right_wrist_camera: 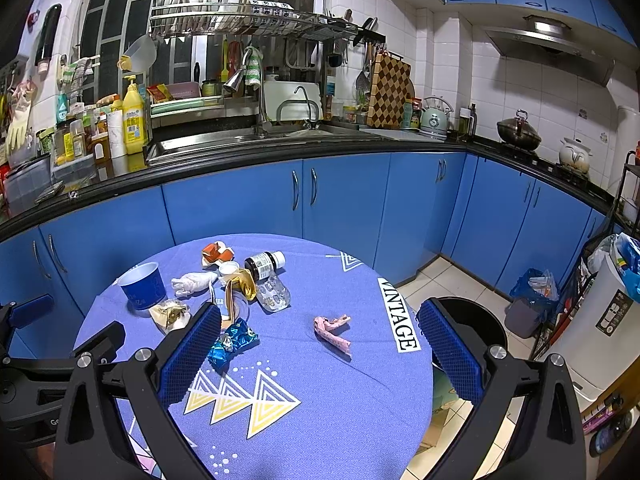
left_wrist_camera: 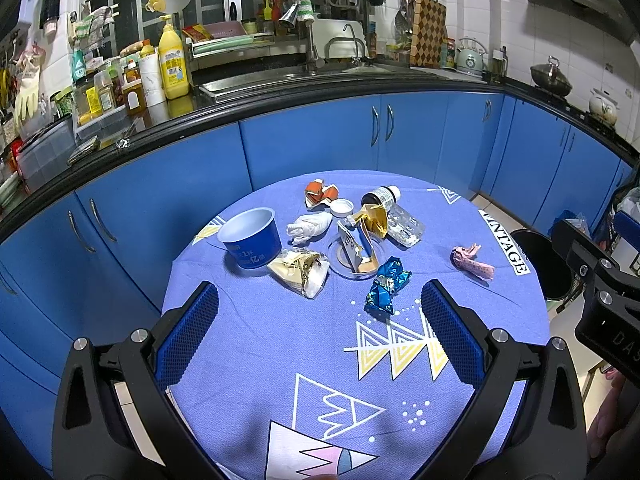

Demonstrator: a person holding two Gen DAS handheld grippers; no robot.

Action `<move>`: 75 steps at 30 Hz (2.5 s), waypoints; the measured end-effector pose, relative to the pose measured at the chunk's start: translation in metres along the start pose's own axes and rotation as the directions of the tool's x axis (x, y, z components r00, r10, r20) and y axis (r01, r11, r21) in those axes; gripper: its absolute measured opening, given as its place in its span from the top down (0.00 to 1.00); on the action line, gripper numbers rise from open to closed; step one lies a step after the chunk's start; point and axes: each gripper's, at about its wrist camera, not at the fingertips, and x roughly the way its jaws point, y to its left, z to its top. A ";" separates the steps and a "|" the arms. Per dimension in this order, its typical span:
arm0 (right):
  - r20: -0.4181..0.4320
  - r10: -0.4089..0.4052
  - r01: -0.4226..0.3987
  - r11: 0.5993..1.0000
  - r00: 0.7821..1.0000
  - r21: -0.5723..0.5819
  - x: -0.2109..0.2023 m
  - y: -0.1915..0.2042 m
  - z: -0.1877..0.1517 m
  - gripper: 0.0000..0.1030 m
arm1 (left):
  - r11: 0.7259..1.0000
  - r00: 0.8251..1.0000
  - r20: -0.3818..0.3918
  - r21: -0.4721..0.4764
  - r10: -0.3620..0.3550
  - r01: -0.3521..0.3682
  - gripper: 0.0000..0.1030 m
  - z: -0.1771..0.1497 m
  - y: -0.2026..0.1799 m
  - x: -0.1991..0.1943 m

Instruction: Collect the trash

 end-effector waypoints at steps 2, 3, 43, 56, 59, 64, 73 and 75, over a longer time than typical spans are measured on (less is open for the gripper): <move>0.000 0.001 -0.001 1.000 1.000 0.001 0.000 0.000 0.000 0.06 | 1.000 1.000 -0.001 -0.001 0.000 0.000 0.03 0.000 0.000 0.000; -0.001 0.001 -0.001 1.000 1.000 0.000 0.000 0.001 0.000 0.06 | 1.000 1.000 -0.001 -0.001 -0.001 0.001 0.03 0.000 0.000 0.000; -0.002 0.010 -0.010 1.000 1.000 -0.006 0.002 0.006 -0.002 0.06 | 1.000 1.000 0.008 -0.010 -0.008 0.008 0.03 0.001 0.002 -0.003; -0.001 0.010 -0.010 1.000 1.000 -0.007 0.002 0.006 -0.002 0.06 | 1.000 1.000 0.007 -0.011 -0.008 0.008 0.03 0.000 0.001 -0.002; -0.001 0.010 -0.010 1.000 1.000 -0.007 0.002 0.006 -0.002 0.06 | 1.000 1.000 0.007 -0.011 -0.008 0.008 0.03 0.000 0.001 -0.001; 0.000 0.011 -0.011 1.000 1.000 -0.005 0.002 0.006 -0.002 0.06 | 1.000 1.000 0.007 -0.011 -0.008 0.008 0.03 0.000 0.001 -0.001; -0.022 0.011 -0.011 1.000 1.000 -0.004 0.012 0.007 -0.005 0.06 | 1.000 1.000 -0.012 -0.018 0.005 -0.005 0.03 -0.004 0.004 0.010; -0.036 0.010 -0.010 1.000 0.999 -0.002 0.020 0.007 -0.007 0.06 | 1.000 1.000 -0.011 -0.027 0.006 -0.006 0.03 -0.005 0.006 0.016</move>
